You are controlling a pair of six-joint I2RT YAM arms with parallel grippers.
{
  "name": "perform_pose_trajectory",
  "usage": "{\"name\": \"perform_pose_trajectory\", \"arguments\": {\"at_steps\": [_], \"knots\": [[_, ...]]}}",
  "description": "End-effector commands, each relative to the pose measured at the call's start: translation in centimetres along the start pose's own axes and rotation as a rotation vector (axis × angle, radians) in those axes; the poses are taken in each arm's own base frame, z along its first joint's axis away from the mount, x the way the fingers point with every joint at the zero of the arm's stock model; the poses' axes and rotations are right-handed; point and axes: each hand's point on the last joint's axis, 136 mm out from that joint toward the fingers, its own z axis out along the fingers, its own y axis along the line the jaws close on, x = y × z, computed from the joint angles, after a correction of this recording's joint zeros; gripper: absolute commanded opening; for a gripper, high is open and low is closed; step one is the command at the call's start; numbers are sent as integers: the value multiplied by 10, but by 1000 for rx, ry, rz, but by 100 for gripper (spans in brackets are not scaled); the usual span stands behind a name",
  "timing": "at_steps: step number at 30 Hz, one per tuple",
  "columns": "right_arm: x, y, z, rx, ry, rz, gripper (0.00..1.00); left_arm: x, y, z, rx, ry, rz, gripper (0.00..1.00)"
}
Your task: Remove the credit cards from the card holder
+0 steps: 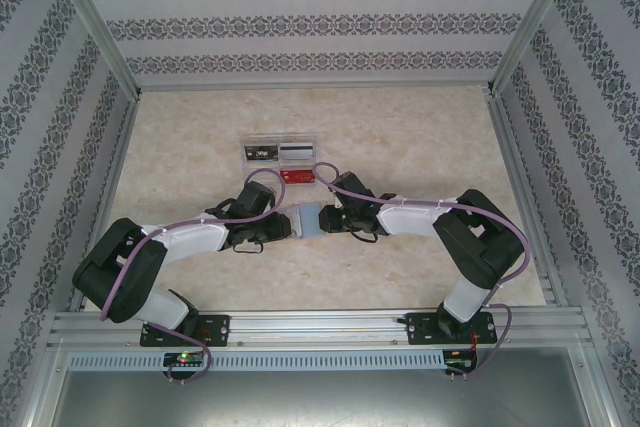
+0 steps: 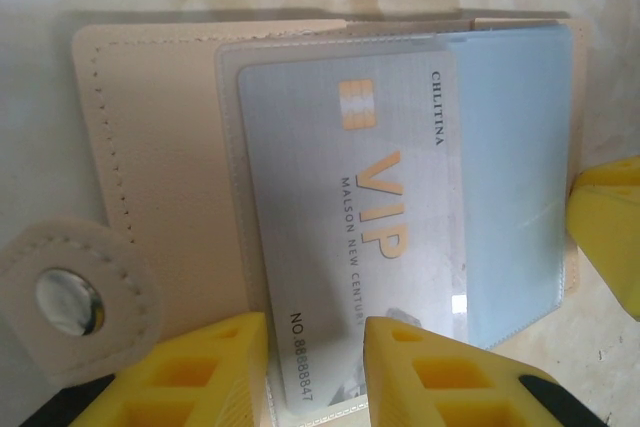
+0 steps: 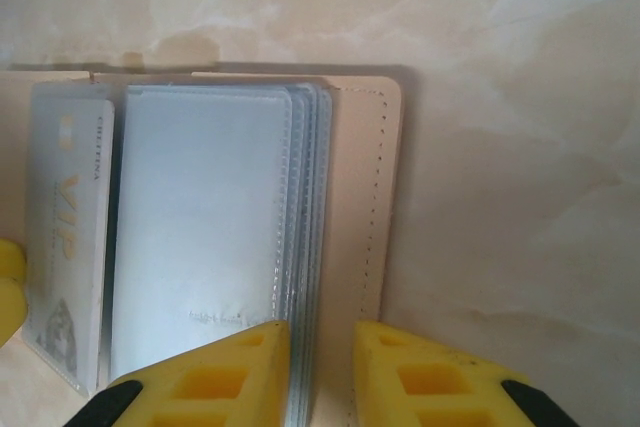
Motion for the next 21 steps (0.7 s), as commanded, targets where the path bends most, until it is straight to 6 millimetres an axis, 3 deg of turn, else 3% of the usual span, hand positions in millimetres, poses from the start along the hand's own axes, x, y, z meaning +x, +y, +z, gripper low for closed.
{"name": "perform_pose_trajectory", "arguments": {"at_steps": [1, 8, 13, 21], "knots": [[18, -5, 7, 20, 62, 5, 25, 0, -9, 1, 15, 3, 30, 32], [1, -1, -14, 51, -8, -29, 29, 3, -3, 2, -7, 4, 25, 31], [-14, 21, -29, 9, -55, -62, 29, 3, -3, 2, -9, 2, 25, 30], [-9, 61, -14, -132, 13, -51, 26, 4, -1, 3, -15, 5, 25, 30]]}}
